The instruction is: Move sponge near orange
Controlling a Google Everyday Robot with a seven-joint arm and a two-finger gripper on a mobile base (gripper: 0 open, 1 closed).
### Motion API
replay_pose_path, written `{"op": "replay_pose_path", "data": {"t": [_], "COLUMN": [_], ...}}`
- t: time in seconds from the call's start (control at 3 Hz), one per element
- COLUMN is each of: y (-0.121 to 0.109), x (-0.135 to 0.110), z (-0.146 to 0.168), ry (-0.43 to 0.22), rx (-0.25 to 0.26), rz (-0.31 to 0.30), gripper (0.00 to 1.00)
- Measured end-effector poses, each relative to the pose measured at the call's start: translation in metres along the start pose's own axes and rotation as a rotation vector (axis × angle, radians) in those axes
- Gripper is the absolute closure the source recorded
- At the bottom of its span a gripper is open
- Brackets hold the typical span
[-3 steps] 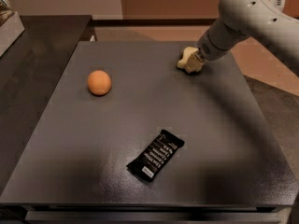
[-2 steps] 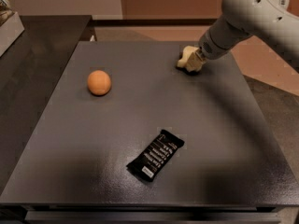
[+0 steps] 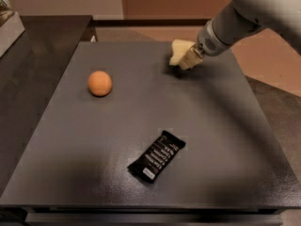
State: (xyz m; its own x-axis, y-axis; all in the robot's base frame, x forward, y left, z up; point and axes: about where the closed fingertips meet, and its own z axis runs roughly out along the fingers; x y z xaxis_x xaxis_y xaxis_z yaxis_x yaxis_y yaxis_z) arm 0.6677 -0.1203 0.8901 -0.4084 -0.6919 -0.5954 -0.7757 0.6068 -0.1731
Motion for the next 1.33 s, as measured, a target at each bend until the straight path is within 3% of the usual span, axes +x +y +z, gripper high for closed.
{"op": "replay_pose_path", "data": {"t": [0.67, 1.0, 1.33], "y": [0.065, 0.065, 0.078], "x": [-0.04, -0.04, -0.042], "z": [-0.012, -0.012, -0.003], "ry": [-0.107, -0.107, -0.093], "rx": [-0.176, -0.176, -0.2], "rz": [-0.219, -0.219, -0.261], "gripper": [1.0, 1.0, 1.0]}}
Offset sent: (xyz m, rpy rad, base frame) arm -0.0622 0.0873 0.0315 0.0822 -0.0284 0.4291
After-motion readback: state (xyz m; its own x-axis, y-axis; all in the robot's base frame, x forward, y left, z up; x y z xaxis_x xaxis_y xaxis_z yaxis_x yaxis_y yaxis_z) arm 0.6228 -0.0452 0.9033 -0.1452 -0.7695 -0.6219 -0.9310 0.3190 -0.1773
